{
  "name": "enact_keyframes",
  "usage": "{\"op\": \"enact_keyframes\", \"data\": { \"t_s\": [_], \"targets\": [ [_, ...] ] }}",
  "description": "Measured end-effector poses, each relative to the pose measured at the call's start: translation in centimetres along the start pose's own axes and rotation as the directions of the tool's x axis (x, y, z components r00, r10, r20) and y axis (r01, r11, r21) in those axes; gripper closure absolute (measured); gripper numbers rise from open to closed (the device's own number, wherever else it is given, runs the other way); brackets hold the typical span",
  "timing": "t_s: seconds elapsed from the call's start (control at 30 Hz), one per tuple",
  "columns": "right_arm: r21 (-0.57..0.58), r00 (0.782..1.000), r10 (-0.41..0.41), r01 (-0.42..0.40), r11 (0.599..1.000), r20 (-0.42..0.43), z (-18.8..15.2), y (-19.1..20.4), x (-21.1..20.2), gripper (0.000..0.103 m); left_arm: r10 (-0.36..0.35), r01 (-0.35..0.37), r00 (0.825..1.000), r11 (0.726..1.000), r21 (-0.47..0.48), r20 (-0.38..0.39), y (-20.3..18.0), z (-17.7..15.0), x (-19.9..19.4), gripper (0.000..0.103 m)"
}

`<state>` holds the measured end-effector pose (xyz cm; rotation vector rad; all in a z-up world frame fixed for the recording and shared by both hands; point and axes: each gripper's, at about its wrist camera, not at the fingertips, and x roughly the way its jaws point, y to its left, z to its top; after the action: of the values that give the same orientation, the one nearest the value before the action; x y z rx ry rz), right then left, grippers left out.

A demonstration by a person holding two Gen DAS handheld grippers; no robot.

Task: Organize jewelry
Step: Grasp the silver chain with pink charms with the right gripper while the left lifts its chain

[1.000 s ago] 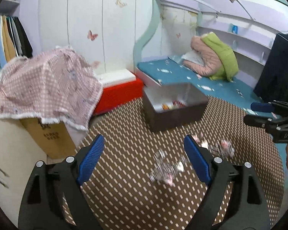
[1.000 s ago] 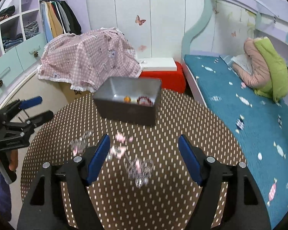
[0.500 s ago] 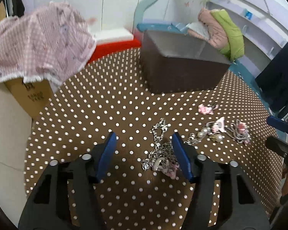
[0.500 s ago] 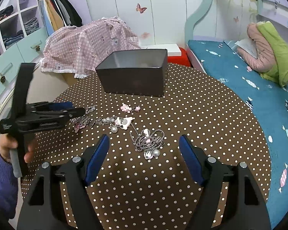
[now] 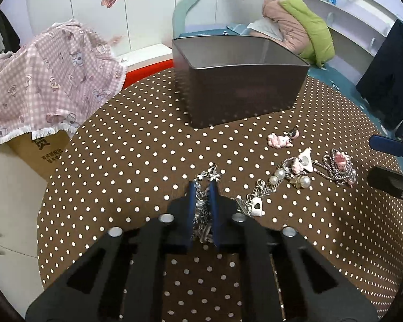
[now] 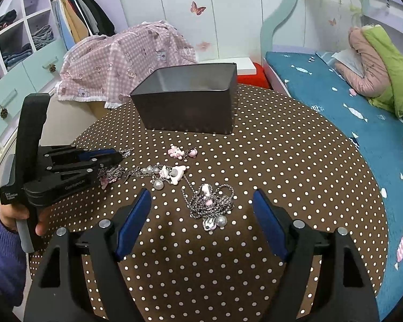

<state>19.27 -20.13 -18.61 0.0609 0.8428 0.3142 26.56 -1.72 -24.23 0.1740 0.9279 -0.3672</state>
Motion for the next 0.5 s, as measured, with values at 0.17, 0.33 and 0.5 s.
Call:
{"op": "enact_keyframes", "data": {
  "t_s": [0.17, 0.33, 0.5],
  "targets": [
    [-0.006, 1.0, 0.002, -0.002, 1.0, -0.008, -0.1, 0.4, 0.4, 0.028, 0.012, -0.01, 1.0, 0.996, -0.083, 0.026, 1.5, -0.5, -0.7, 0.098],
    [-0.03, 1.0, -0.006, 0.006, 1.0, -0.017, 0.1, 1.2, 1.2, 0.028, -0.036, 0.043, 0.997, 0.993, -0.11, 0.069, 2.9, 0.3, -2.6, 0.098],
    [-0.041, 1.0, -0.007, 0.006, 0.999, -0.003, 1.3, 1.8, 2.0, 0.028, -0.102, 0.125, 0.984, 0.98, -0.154, 0.149, 4.5, 1.5, -6.0, 0.098]
  ]
}}
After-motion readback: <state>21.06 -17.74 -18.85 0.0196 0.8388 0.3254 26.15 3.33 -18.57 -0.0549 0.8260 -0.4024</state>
